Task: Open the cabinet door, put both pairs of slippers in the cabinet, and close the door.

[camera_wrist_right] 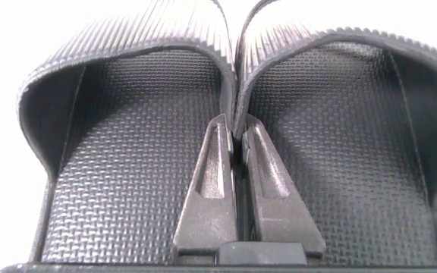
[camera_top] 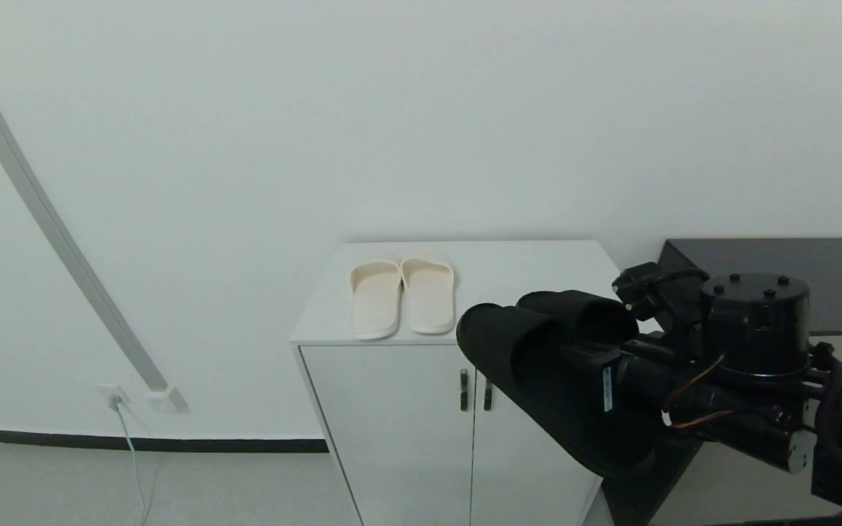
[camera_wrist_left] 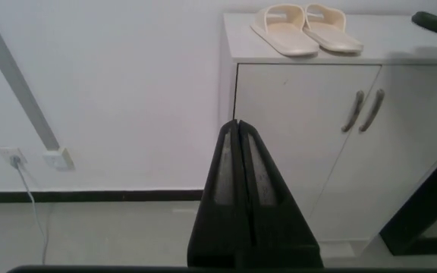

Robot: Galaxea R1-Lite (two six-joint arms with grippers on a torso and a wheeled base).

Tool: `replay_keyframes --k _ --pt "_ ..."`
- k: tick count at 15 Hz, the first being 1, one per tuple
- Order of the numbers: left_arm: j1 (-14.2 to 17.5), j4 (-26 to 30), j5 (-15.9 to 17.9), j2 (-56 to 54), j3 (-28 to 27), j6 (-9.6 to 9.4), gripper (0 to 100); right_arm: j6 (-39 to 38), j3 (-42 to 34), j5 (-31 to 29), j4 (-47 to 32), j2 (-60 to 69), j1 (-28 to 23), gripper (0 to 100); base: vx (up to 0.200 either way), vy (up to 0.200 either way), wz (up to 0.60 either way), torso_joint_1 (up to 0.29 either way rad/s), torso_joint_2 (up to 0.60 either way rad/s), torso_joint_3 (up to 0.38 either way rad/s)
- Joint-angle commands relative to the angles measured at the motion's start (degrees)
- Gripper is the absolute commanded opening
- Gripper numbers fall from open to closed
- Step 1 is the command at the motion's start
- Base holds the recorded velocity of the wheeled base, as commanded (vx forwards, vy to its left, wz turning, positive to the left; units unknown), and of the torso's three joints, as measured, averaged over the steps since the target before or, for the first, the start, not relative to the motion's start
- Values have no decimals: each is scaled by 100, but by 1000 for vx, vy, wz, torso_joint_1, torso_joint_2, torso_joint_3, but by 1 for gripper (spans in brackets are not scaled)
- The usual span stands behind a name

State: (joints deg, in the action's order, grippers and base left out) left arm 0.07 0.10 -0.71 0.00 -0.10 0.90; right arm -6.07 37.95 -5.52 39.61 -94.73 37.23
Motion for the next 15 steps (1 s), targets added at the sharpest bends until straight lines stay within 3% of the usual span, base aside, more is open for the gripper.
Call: replay_keyframes --k 1,15 --pt "-7 -1 -8 0 1 6 0 1 2 -1 3 -28 4 0 -200 0 0 2 7 2" --pt "1 -1 -8 9 1 6 0 106 -165 34 12 43 -14 0 0 0 0 0 0 0"
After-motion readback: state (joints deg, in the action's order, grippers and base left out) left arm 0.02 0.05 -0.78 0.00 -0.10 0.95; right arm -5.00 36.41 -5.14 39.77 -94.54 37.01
